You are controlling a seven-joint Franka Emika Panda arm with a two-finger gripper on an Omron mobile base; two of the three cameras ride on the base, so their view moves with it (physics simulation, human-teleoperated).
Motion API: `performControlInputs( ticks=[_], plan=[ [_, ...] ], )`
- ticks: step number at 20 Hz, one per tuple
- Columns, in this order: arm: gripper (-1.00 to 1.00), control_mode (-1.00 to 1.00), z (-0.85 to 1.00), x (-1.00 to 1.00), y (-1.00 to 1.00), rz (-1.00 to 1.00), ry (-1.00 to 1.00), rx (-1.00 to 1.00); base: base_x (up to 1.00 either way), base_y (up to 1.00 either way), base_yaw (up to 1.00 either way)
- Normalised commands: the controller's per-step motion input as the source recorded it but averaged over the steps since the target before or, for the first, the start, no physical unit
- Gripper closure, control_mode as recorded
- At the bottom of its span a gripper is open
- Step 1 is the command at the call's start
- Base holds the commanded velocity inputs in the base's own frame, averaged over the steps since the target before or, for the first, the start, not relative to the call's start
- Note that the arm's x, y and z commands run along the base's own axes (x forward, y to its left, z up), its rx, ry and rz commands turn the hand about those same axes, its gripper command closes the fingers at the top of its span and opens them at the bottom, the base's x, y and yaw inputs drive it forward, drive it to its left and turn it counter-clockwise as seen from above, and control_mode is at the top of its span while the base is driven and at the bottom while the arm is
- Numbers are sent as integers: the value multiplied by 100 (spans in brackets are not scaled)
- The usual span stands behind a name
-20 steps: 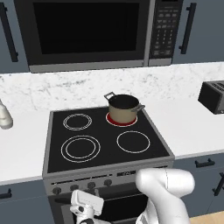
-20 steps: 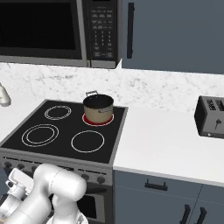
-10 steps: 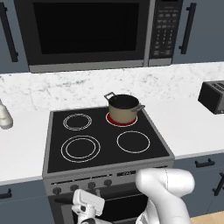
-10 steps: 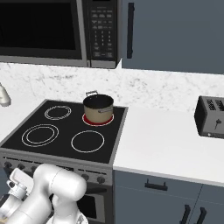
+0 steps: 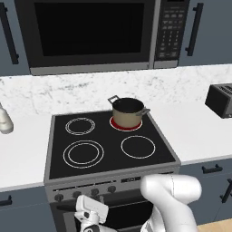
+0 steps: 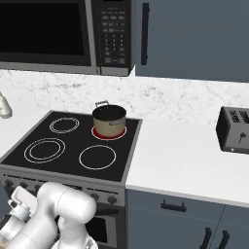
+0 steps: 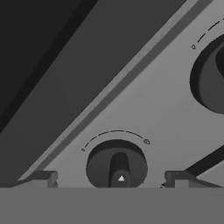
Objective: Turn off the rear right burner of the stove.
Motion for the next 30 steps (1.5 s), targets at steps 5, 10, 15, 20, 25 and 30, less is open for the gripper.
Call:
performControlInputs(
  ticks=[5,10,15,20,25,30],
  plan=[
    [100,-100,0,0,0,0,0,1,0,0,0],
    [100,-100,20,2,0,0,4,13,0,0,0],
    [100,-100,35,7,-4,0,4,28,0,0,0],
    [100,-100,45,13,-19,-4,9,46,0,0,0],
    [100,-100,49,5,-32,-6,7,61,0,0,0],
    [100,-100,53,0,-34,-9,2,68,0,0,0]
  ],
)
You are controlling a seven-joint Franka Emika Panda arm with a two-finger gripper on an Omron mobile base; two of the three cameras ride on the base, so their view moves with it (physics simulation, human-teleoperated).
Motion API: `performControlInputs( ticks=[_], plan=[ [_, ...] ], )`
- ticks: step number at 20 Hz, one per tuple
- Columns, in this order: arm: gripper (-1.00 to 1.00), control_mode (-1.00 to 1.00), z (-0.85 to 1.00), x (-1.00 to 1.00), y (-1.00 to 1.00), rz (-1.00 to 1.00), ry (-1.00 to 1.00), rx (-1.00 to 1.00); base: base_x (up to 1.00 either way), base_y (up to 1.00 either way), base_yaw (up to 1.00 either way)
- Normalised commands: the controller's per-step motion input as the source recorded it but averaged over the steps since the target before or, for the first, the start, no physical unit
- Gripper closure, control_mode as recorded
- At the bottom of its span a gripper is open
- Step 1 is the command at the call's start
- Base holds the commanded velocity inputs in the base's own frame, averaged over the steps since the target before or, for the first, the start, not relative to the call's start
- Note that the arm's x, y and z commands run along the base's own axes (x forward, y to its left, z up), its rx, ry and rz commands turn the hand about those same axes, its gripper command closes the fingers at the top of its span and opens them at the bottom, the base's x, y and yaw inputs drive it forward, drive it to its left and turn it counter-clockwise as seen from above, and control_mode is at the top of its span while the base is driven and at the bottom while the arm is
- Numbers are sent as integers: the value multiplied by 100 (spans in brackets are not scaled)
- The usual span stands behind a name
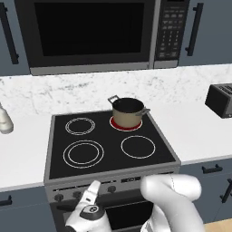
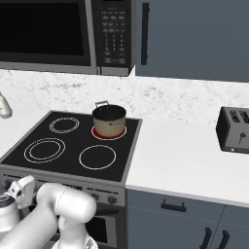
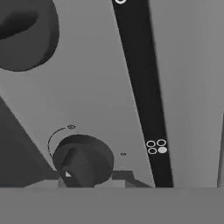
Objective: Turn off the rear right burner of the stove.
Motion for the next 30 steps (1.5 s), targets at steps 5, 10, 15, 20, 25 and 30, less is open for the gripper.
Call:
performControlInputs(
  ticks=[5,10,15,20,25,30],
  plan=[
    [100,-100,58,0,-37,-10,0,72,0,0,0],
    [100,-100,57,0,-37,-12,0,76,0,0,0],
    [100,-100,55,0,-35,-14,0,77,0,0,0],
    [100,-100,56,1,-34,-14,0,71,0,0,0],
    [100,-100,49,3,-29,-15,0,66,0,0,0],
    [100,-100,25,0,-17,-26,0,43,0,0,0]
  ],
)
